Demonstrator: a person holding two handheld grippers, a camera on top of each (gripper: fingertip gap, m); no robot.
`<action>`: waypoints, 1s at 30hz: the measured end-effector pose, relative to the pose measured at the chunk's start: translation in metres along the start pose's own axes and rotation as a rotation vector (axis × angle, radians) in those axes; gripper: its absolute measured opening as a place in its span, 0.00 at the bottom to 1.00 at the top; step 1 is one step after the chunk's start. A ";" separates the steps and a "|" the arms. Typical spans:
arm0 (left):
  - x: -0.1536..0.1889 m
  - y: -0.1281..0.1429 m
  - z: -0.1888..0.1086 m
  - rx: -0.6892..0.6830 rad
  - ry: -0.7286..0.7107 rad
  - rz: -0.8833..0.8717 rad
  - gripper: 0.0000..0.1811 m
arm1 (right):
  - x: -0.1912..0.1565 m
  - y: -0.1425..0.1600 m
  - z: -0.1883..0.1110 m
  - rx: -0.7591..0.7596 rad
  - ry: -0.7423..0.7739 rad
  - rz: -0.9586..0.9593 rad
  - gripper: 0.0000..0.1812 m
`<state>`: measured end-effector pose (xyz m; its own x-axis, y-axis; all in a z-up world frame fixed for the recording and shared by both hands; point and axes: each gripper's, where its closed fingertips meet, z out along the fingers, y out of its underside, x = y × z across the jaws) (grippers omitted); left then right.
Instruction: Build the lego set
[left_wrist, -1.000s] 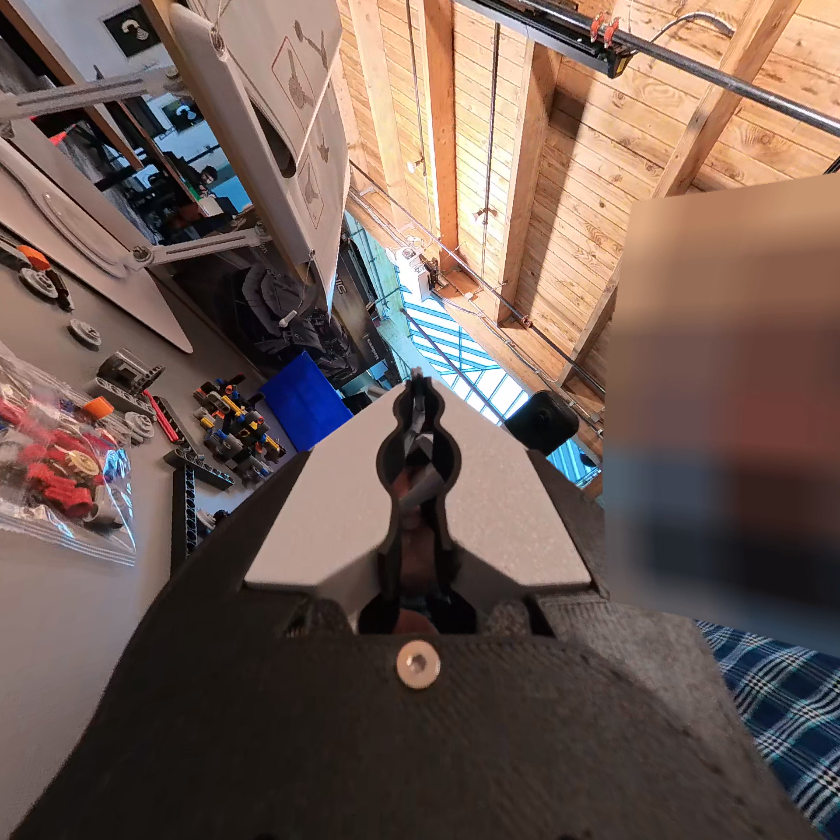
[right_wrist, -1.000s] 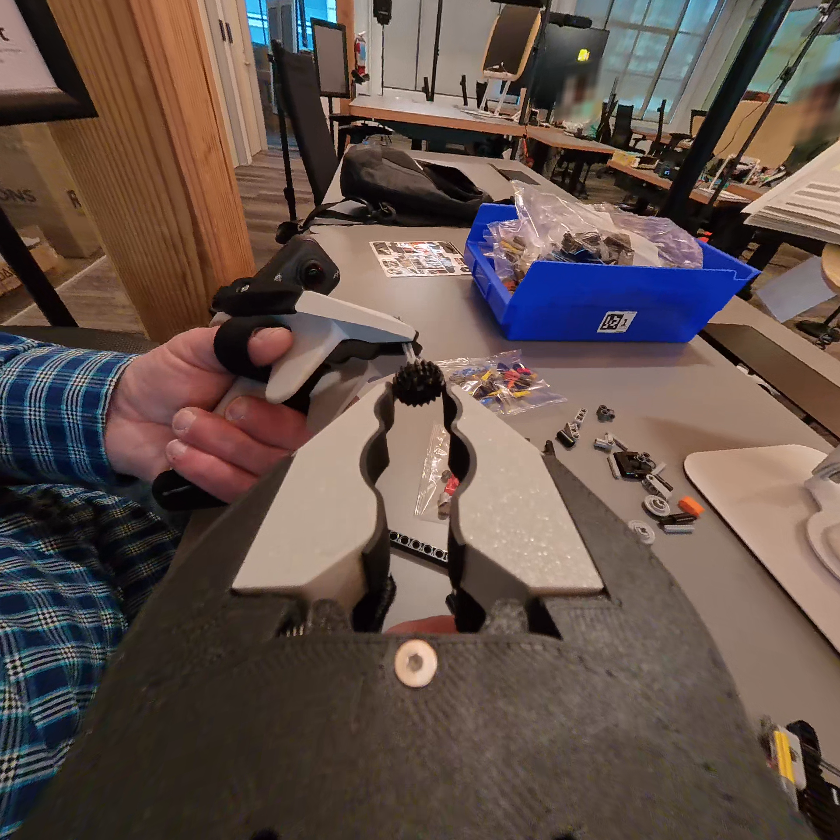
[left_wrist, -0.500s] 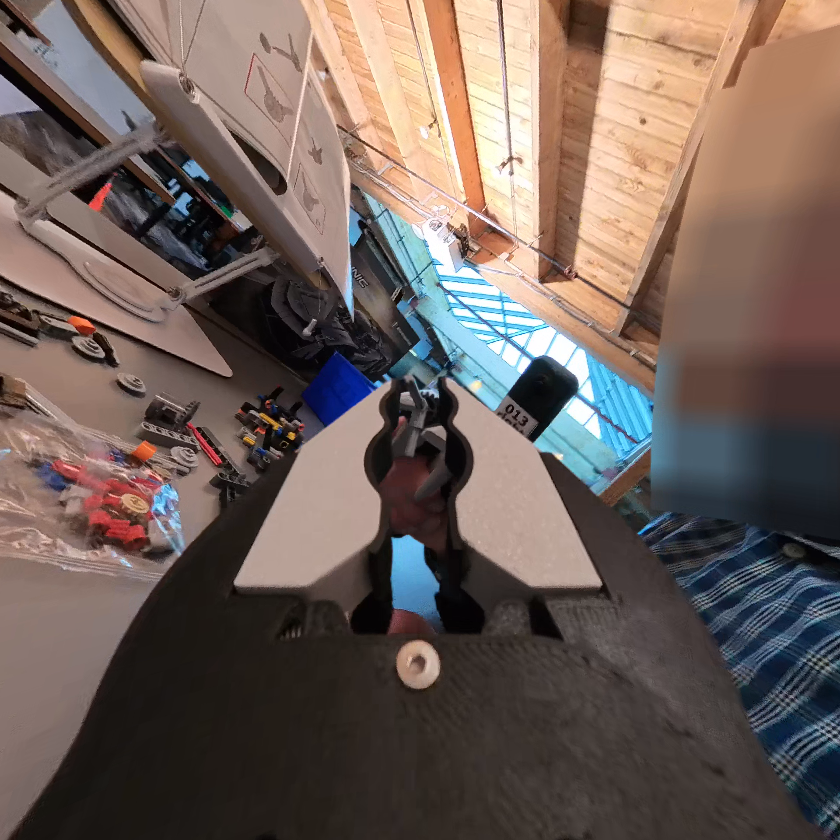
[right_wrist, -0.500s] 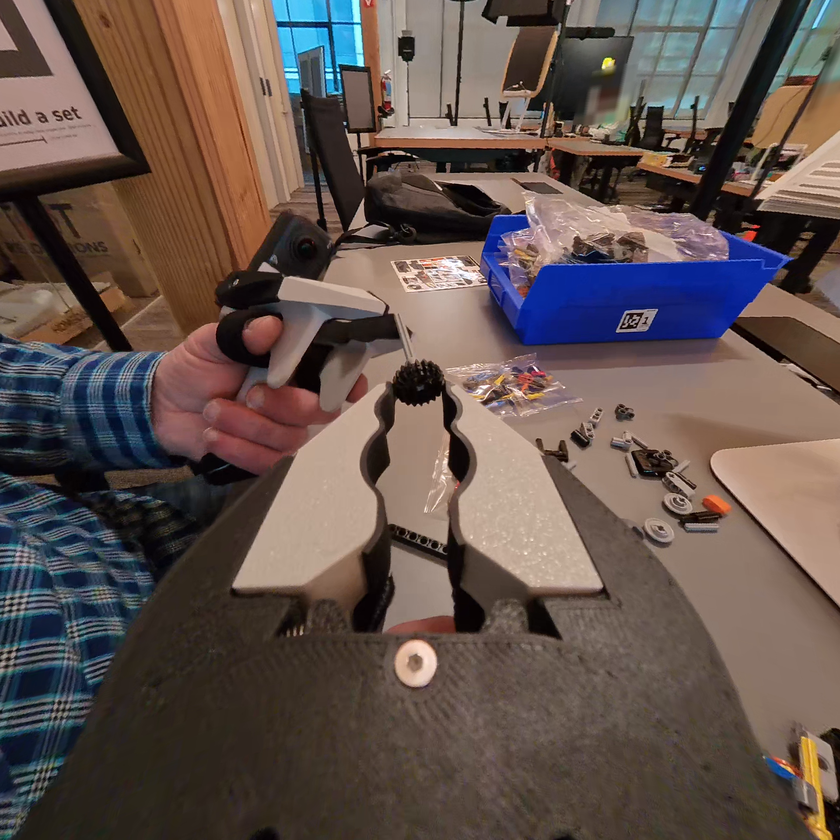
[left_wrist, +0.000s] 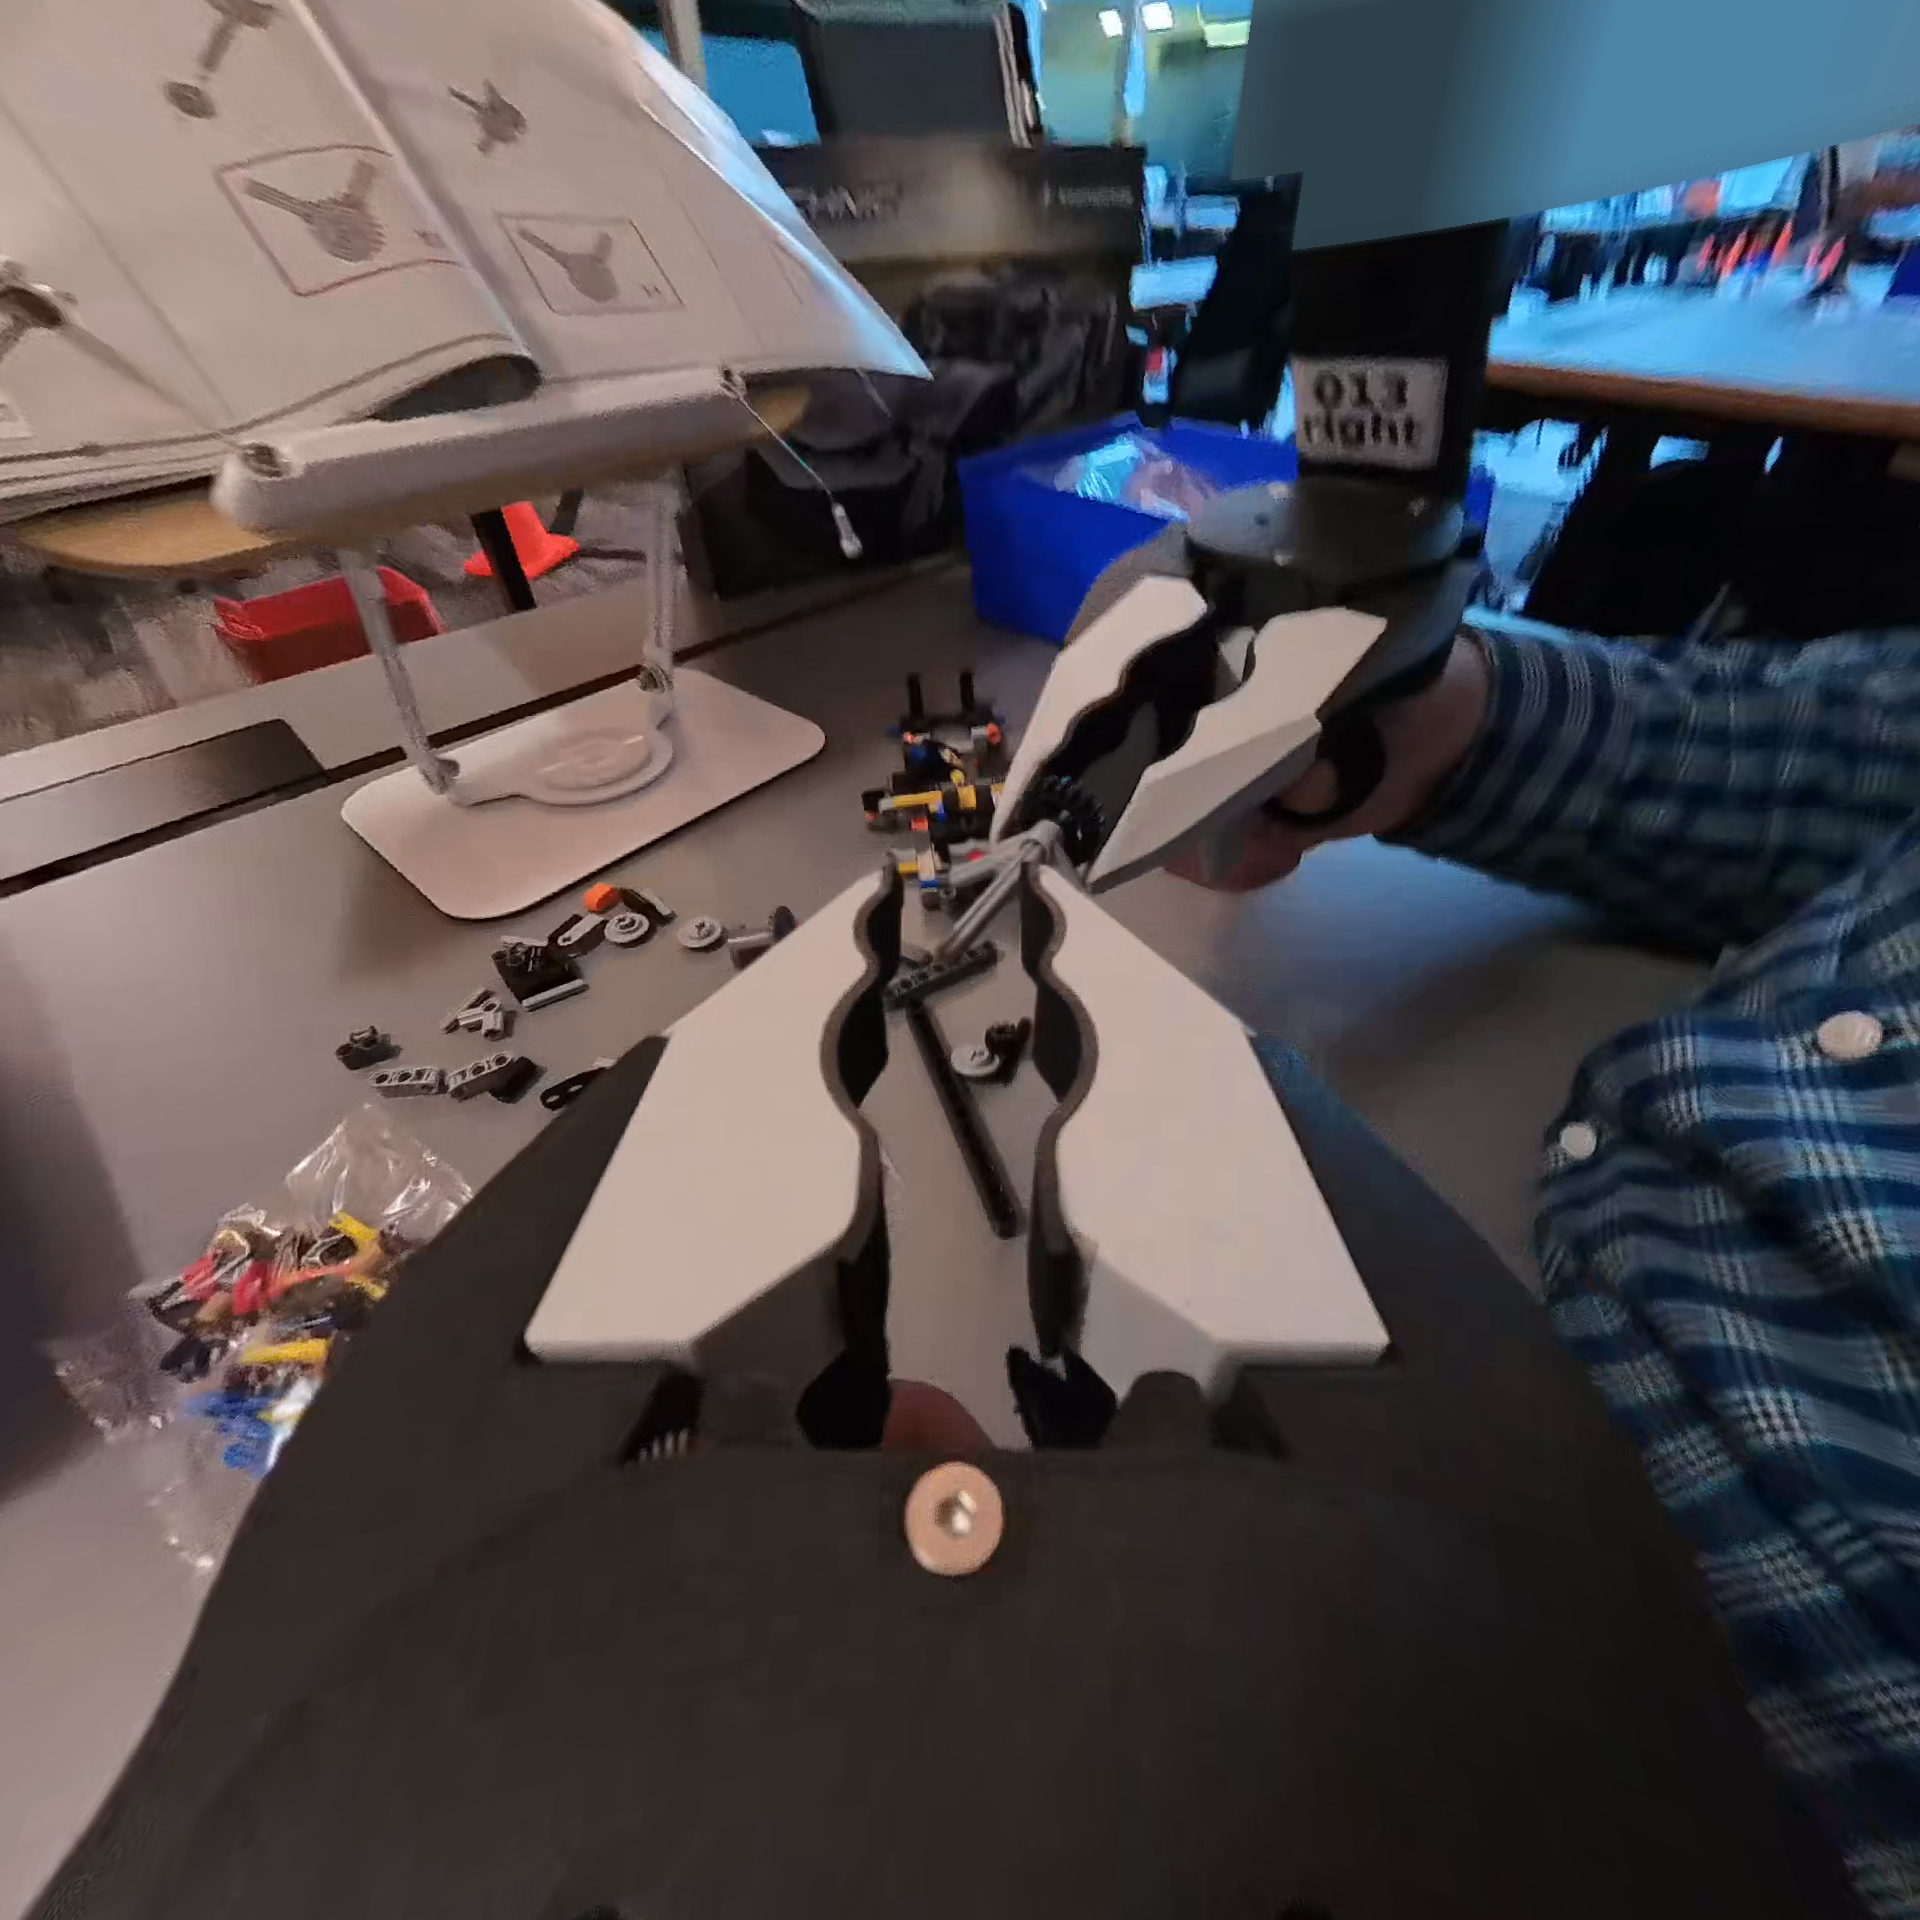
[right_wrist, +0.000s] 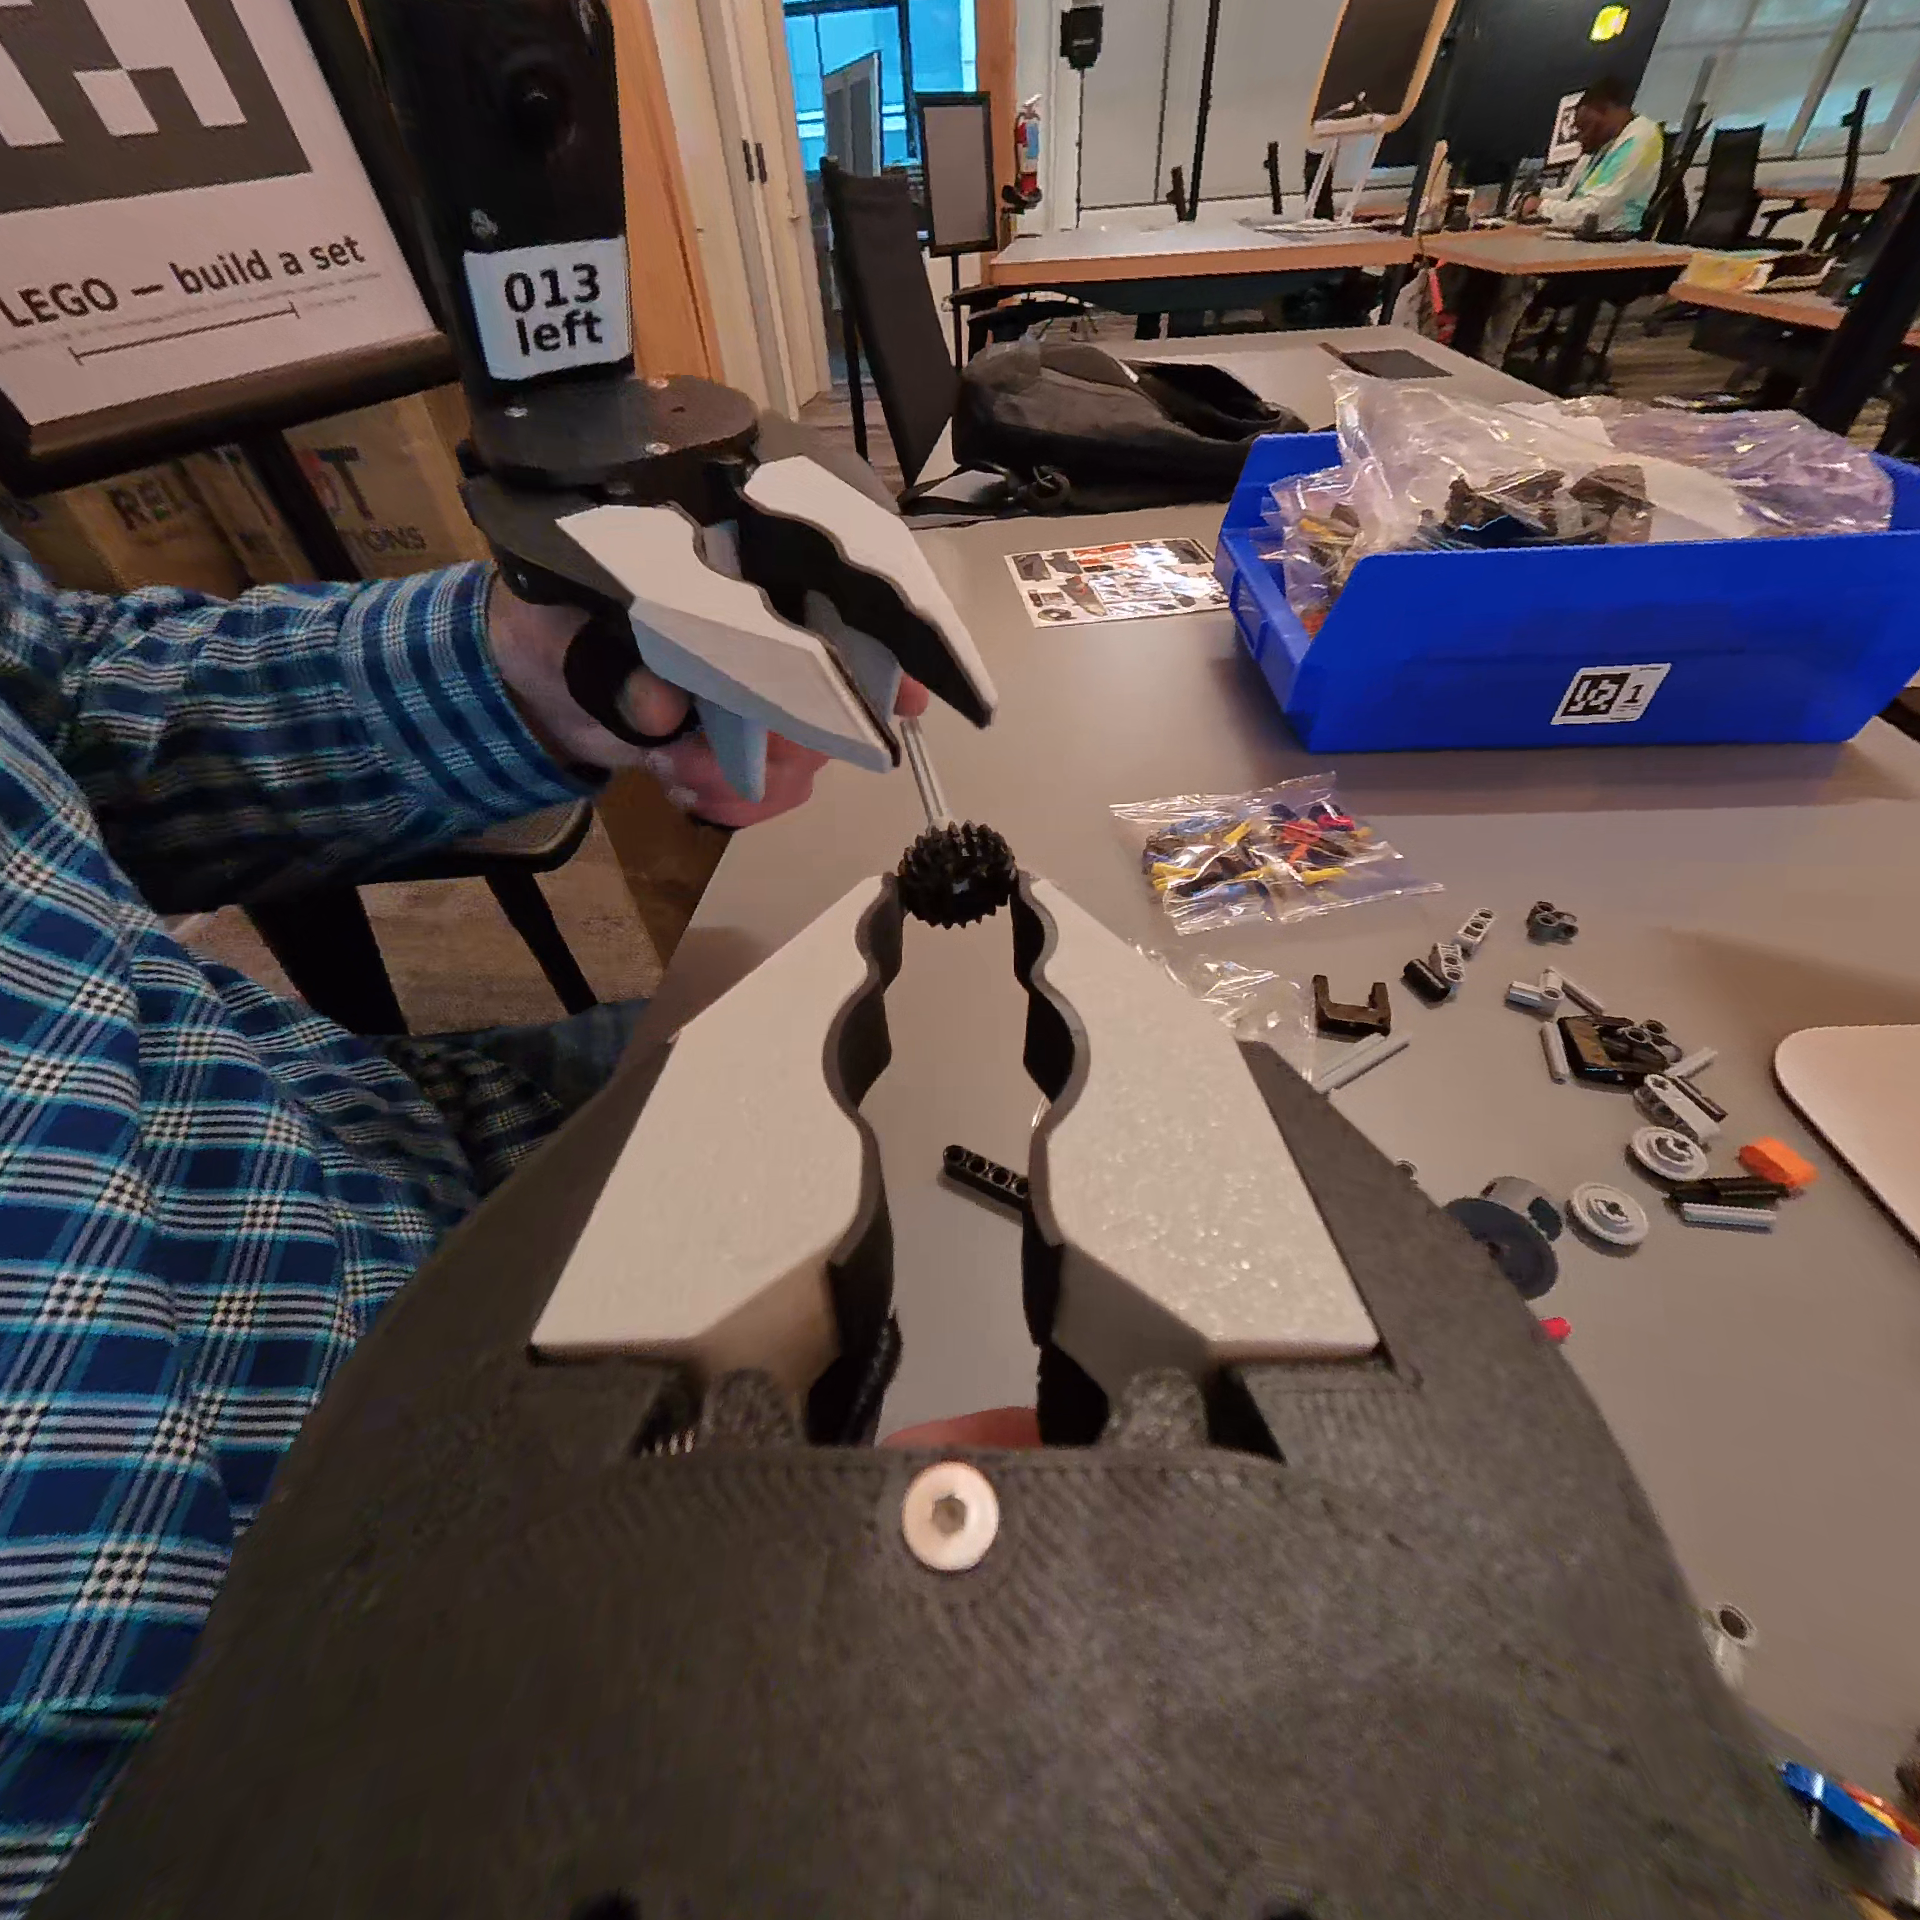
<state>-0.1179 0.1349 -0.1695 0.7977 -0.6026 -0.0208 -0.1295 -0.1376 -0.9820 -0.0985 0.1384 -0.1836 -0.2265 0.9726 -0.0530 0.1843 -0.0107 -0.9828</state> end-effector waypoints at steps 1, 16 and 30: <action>0.004 0.002 0.002 -0.024 0.018 0.026 0.09 | -0.001 0.001 0.000 -0.001 -0.009 0.002 0.10; 0.011 -0.002 0.011 -0.012 0.025 0.082 0.00 | 0.007 -0.004 -0.007 0.041 0.008 0.030 0.13; -0.001 0.074 0.007 -0.286 -0.064 0.045 0.08 | 0.023 0.044 -0.024 -0.201 0.082 -0.021 0.11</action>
<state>-0.1245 0.1309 -0.2438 0.8217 -0.5637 -0.0841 -0.3194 -0.3333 -0.8871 -0.0727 0.1659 -0.2239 -0.1554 0.9878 -0.0100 0.3694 0.0487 -0.9280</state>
